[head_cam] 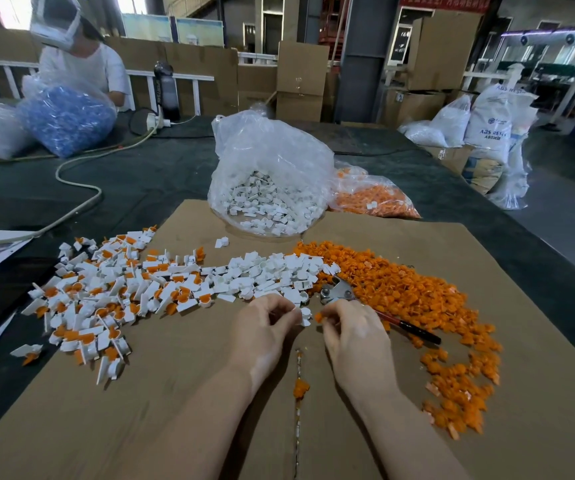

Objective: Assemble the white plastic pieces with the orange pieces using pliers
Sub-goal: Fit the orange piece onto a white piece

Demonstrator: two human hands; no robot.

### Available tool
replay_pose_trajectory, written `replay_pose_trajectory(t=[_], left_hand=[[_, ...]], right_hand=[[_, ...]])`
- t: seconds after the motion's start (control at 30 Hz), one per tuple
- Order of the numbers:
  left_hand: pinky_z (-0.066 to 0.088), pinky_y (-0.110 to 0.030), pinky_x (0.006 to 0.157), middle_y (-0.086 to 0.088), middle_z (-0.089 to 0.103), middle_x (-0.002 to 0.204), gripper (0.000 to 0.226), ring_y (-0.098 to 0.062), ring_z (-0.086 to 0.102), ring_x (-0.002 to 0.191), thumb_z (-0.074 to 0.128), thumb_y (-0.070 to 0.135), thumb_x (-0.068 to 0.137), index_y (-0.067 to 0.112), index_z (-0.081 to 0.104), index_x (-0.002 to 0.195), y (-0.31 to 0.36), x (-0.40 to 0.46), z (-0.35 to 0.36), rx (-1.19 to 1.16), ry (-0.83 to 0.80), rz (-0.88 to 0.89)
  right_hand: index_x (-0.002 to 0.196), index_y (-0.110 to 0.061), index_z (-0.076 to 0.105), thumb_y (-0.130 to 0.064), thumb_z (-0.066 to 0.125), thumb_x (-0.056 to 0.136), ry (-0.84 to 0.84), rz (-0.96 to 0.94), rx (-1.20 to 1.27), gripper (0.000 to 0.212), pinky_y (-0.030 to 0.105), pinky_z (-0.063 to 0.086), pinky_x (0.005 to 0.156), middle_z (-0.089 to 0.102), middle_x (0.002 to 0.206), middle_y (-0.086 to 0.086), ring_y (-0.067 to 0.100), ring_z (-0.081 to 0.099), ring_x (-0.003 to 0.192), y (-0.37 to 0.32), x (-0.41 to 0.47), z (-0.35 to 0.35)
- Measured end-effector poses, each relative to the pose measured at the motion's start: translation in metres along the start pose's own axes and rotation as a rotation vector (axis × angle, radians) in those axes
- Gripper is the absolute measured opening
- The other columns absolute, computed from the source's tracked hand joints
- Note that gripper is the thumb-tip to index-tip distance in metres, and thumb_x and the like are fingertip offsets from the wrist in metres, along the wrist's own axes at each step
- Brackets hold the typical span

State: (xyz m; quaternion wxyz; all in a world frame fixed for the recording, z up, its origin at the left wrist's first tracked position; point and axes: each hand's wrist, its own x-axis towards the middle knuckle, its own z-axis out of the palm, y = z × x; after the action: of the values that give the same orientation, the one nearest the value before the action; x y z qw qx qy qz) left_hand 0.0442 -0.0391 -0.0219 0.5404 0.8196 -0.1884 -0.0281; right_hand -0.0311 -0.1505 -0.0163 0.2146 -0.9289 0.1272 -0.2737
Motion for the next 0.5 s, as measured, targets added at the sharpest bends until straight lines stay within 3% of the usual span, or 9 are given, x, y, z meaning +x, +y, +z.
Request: replay_pose_trajectory(t=[0.1,0.2,0.37,0.5], left_hand=[[0.038,-0.004,0.058,0.012,0.061,0.065,0.023,0.009,0.052,0.063,0.065,0.017,0.085,0.030,0.060,0.066,-0.001,-0.002,-0.003,-0.025,0.016,0.001],[0.037,-0.004,0.058,0.013,0.058,0.066,0.024,0.010,0.051,0.064,0.064,0.017,0.086,0.032,0.058,0.068,-0.003,-0.003,-0.004,-0.009,0.017,0.010],[0.038,-0.007,0.059,0.007,0.062,0.073,0.010,-0.006,0.055,0.071,0.064,0.018,0.087,0.025,0.063,0.079,-0.006,-0.003,-0.004,-0.048,0.012,-0.009],[0.038,-0.006,0.059,0.006,0.063,0.071,0.011,-0.002,0.053,0.067,0.064,0.017,0.086,0.025,0.064,0.078,-0.006,-0.003,-0.003,-0.052,0.006,-0.014]], right_hand=[[0.083,-0.006,0.069,0.000,0.072,0.076,0.029,-0.031,-0.025,0.010,0.037,0.050,0.069,0.068,0.079,0.006,0.025,0.061,0.077,-0.001,-0.005,0.006],[0.077,-0.007,0.069,0.003,0.081,0.064,0.081,-0.086,-0.065,0.019,0.036,0.052,0.058,0.067,0.071,0.005,0.023,0.063,0.066,0.000,-0.006,0.009],[0.071,-0.007,0.067,0.000,0.082,0.064,0.059,-0.081,-0.159,0.018,0.038,0.052,0.056,0.064,0.068,0.007,0.025,0.060,0.063,0.002,-0.007,0.012],[0.072,-0.007,0.065,-0.006,0.079,0.071,0.042,-0.059,-0.130,0.015,0.037,0.048,0.058,0.063,0.069,0.007,0.025,0.058,0.064,0.000,-0.008,0.012]])
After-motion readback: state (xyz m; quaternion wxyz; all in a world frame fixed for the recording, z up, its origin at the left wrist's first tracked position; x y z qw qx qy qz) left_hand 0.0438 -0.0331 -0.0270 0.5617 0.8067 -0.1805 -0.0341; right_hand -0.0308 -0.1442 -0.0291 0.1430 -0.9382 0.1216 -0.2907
